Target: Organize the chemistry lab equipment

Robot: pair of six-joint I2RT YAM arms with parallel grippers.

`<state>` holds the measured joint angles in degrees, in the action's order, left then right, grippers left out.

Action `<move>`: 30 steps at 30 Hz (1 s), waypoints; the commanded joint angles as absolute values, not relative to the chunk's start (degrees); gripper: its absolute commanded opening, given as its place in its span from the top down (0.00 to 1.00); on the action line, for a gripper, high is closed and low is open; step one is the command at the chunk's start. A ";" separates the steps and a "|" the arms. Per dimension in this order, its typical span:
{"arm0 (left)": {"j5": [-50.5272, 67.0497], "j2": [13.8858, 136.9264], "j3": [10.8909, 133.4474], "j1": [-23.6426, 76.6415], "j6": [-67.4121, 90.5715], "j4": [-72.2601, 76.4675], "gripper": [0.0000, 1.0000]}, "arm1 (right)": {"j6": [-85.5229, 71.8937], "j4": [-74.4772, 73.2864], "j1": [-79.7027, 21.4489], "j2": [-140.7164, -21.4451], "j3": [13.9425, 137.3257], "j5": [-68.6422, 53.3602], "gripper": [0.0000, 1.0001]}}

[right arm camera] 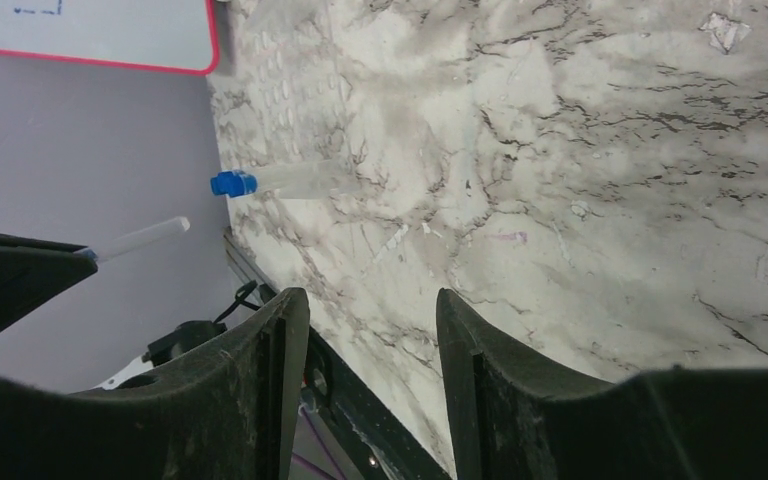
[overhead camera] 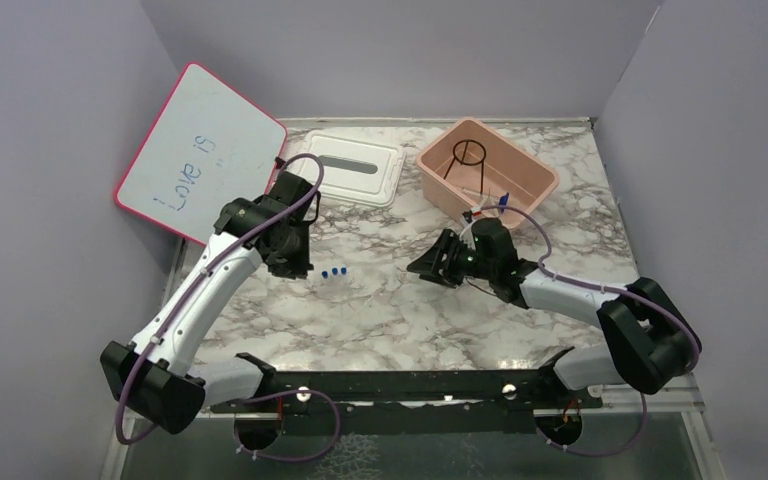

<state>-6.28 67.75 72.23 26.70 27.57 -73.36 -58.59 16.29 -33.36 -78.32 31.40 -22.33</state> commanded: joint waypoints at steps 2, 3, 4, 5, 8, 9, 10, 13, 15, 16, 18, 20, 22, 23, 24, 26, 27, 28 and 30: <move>-2.52 71.35 71.48 26.63 23.65 -72.15 0.96 | -58.31 18.73 -33.37 -80.60 30.37 -22.19 0.47; -1.83 72.16 71.57 26.63 23.34 -71.55 0.96 | -58.35 18.75 -33.38 -80.72 30.33 -22.15 0.47; -1.07 72.88 71.81 26.63 23.13 -71.02 0.96 | -58.24 18.74 -33.32 -80.74 30.32 -22.03 0.47; -0.72 73.46 72.03 26.63 22.97 -70.44 0.96 | -58.19 18.60 -33.38 -80.70 30.36 -21.87 0.47; -0.01 74.56 72.17 26.63 22.17 -69.07 0.96 | -58.19 18.21 -33.37 -80.48 30.33 -21.50 0.47; -0.07 74.91 71.82 26.63 22.01 -68.72 0.96 | -58.26 18.11 -33.32 -80.47 30.31 -21.38 0.47; -0.01 75.28 71.28 26.63 21.91 -68.27 0.96 | -58.41 18.03 -33.34 -80.43 30.36 -21.32 0.47; -0.06 76.26 68.81 26.63 21.80 -66.16 0.96 | -58.40 17.52 -33.32 -80.53 30.65 -21.25 0.48; -1.41 76.85 68.27 26.63 21.82 -65.54 0.96 | -58.19 17.34 -33.37 -80.47 30.75 -21.20 0.48; -1.93 77.05 68.10 26.63 21.80 -65.06 0.96 | -58.18 17.22 -33.33 -80.47 30.69 -21.18 0.48; -1.75 77.52 67.80 26.63 21.80 -64.17 0.96 | -58.26 17.00 -33.34 -80.42 30.76 -21.18 0.48; -1.49 78.09 67.57 26.63 21.67 -63.63 0.96 | -59.14 16.88 -33.33 -80.31 30.73 -21.62 0.48; -1.80 78.47 67.06 26.63 21.49 -63.19 0.96 | -59.78 17.48 -33.33 -79.84 30.72 -22.30 0.49; -2.10 78.67 66.78 26.63 21.41 -63.00 0.96 | -60.13 17.75 -33.33 -79.54 30.67 -22.56 0.49; -2.30 78.69 66.55 26.61 21.37 -62.71 0.96 | -60.20 17.79 -33.30 -79.44 30.67 -22.66 0.49; -2.67 78.83 66.22 26.62 21.49 -62.32 0.96 | -60.20 17.46 -33.32 -79.22 30.76 -22.68 0.49; -2.91 78.94 66.07 26.63 21.53 -62.17 0.96 | -60.13 17.39 -33.35 -79.19 30.72 -22.60 0.49; -3.09 79.05 65.78 26.63 21.49 -62.02 0.96 | -60.16 17.28 -33.31 -79.15 30.75 -22.59 0.49; -3.50 79.28 65.38 26.63 21.53 -61.74 0.96 | -60.26 17.30 -33.34 -79.13 30.67 -22.89 0.49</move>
